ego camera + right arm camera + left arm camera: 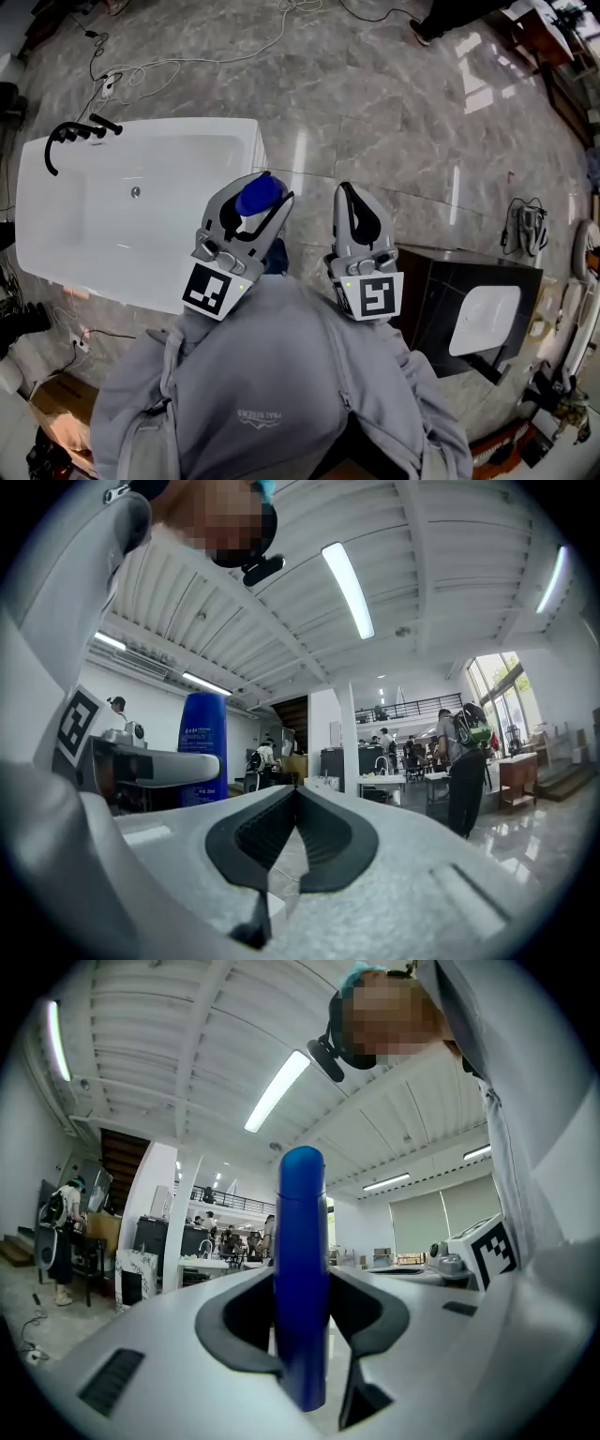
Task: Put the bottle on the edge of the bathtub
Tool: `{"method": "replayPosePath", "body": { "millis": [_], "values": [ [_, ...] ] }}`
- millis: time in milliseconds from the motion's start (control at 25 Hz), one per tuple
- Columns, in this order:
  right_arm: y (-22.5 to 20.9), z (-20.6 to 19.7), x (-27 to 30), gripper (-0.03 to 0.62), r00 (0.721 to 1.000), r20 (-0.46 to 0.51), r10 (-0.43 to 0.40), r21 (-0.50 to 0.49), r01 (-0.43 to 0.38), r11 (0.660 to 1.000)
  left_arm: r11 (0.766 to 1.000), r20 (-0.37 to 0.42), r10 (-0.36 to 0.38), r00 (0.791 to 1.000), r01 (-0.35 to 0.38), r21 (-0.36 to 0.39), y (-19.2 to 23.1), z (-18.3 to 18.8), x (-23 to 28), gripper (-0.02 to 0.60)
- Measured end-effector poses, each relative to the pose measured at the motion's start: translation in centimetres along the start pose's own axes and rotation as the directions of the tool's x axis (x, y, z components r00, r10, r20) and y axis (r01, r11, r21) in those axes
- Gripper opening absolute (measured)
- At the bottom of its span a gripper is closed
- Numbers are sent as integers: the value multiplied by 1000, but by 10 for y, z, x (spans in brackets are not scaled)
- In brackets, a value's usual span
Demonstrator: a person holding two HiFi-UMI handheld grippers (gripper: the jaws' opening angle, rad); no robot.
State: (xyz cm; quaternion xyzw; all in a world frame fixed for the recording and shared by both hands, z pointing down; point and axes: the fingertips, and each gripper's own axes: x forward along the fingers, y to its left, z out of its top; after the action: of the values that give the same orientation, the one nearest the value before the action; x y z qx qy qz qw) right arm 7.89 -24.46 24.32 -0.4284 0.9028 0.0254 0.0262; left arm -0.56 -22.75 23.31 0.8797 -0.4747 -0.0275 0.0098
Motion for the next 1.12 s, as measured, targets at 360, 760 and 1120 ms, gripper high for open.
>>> {"method": "replayPosePath", "body": {
  "millis": [360,760,1120],
  "values": [
    [-5,-15,66,2,997,-72,16,2,-16,1000,1000,-27,28,999,-28,-7,69,-10,27,152],
    [-9,-33,111,2,988,-74,133,-3,-134,991,990,-38,140,989,-140,-14,111,-27,42,152],
    [-12,-78,143,2,964,-117,238,31,-236,971,979,-31,203,979,-203,9,141,-54,60,152]
  ]
}}
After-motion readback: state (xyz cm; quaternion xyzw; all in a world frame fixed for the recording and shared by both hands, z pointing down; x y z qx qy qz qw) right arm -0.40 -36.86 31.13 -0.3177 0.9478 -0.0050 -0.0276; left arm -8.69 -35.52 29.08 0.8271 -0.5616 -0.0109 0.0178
